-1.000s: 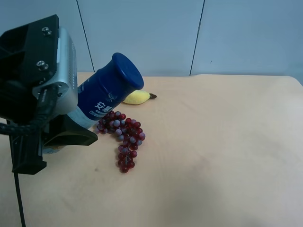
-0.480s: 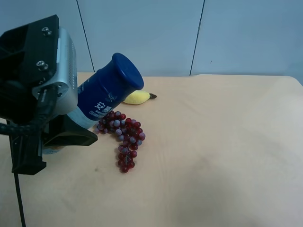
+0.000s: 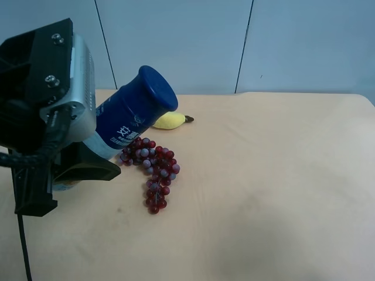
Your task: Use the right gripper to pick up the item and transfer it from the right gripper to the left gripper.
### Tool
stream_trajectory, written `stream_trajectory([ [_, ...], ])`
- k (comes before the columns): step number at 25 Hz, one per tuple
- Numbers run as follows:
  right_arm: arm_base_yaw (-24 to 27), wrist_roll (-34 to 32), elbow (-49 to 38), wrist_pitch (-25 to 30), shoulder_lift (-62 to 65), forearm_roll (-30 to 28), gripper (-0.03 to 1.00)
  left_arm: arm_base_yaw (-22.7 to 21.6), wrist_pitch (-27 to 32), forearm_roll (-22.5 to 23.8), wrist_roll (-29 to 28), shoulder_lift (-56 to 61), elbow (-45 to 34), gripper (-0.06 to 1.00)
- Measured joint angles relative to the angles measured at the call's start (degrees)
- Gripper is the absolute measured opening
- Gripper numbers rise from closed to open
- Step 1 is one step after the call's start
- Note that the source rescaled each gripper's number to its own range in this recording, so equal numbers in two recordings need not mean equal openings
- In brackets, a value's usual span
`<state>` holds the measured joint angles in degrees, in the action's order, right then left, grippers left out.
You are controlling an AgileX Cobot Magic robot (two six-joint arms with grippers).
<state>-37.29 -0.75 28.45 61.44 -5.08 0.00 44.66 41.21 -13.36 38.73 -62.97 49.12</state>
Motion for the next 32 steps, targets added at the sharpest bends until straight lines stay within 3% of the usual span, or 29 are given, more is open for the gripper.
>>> stream_trajectory([
  [5,12.11,0.00,0.00,-0.05,4.41,0.00,1.00,0.00,0.00,0.00,0.00,0.00,0.00,0.03],
  [6,12.11,0.00,0.00,-0.05,4.41,0.00,1.00,0.00,0.00,0.00,0.00,0.00,0.00,0.03],
  [9,20.86,-0.05,0.00,-0.05,5.24,0.00,1.00,0.00,0.00,0.00,0.00,0.00,0.00,0.03],
  [12,24.40,-0.05,0.00,-0.05,5.24,0.00,1.00,0.00,0.00,0.00,0.00,0.00,0.00,0.03],
  [21,26.10,-0.05,0.00,-0.05,5.24,0.00,1.00,0.00,0.00,0.00,-1.04,0.00,0.00,0.03],
  [26,26.10,-0.05,0.00,-0.05,5.24,0.00,1.00,0.00,0.00,0.64,-7.97,0.00,0.00,0.03],
  [32,26.10,-0.05,0.00,-0.05,5.24,0.00,1.00,0.00,0.94,6.37,-18.01,0.00,0.00,0.03],
])
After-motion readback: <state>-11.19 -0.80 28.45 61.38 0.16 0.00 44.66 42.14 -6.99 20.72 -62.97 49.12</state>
